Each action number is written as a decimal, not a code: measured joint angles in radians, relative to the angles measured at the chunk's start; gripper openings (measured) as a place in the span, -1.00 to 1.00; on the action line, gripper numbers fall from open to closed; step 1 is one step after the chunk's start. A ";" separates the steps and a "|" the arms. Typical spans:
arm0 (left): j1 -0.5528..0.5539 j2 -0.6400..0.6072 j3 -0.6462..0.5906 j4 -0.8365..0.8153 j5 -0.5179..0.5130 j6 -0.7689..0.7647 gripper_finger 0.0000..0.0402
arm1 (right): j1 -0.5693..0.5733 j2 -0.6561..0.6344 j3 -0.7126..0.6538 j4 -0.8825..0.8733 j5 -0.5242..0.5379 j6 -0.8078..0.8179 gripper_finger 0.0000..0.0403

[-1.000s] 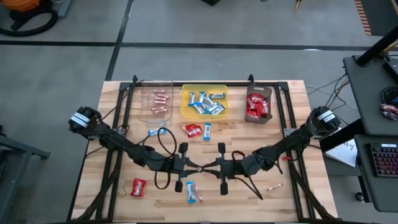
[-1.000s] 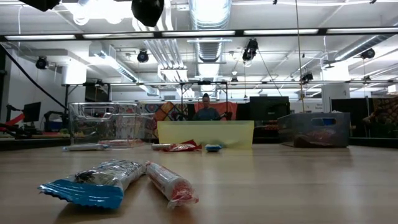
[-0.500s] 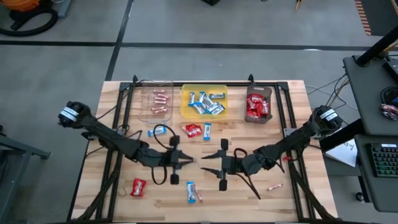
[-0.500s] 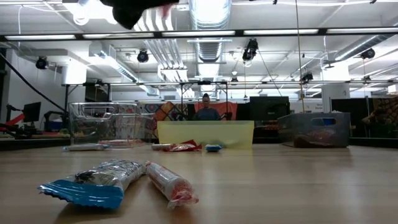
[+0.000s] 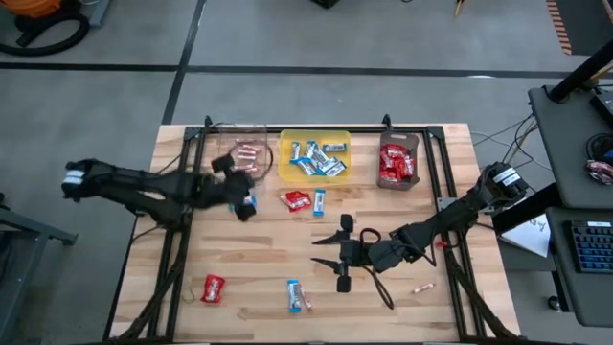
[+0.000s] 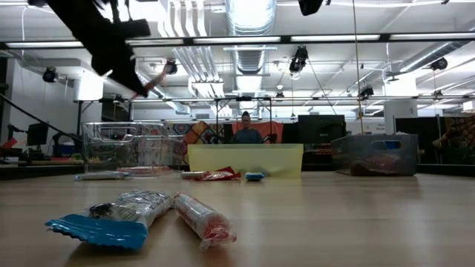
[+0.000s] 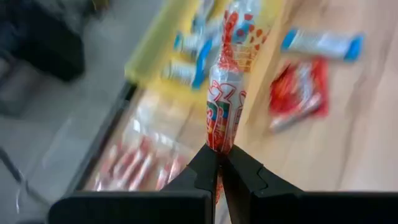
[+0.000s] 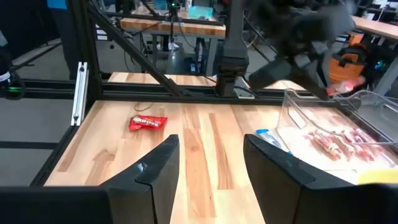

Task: Sort candy
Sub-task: Put the orange candy into the transparent bin, then put the white chocolate into the yellow bin

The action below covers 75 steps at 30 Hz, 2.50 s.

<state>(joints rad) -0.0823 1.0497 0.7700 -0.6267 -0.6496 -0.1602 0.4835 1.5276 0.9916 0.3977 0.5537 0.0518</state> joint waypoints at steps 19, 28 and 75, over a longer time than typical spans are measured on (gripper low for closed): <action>0.584 0.096 0.000 -0.155 0.379 0.598 -0.98 | 0.000 0.000 0.000 -0.041 -0.001 -0.008 -0.15; 0.588 0.160 0.000 -0.158 0.371 0.589 -0.65 | 0.000 0.000 -0.001 -0.052 0.000 0.028 -0.15; -0.380 0.270 0.183 -0.234 0.370 -0.480 -0.34 | 0.000 -0.002 -0.001 -0.266 -0.012 0.334 -0.15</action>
<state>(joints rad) -0.4618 1.3193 0.9531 -0.8606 -0.2795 -0.6399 0.4835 1.5257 0.9909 0.1314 0.5415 0.3859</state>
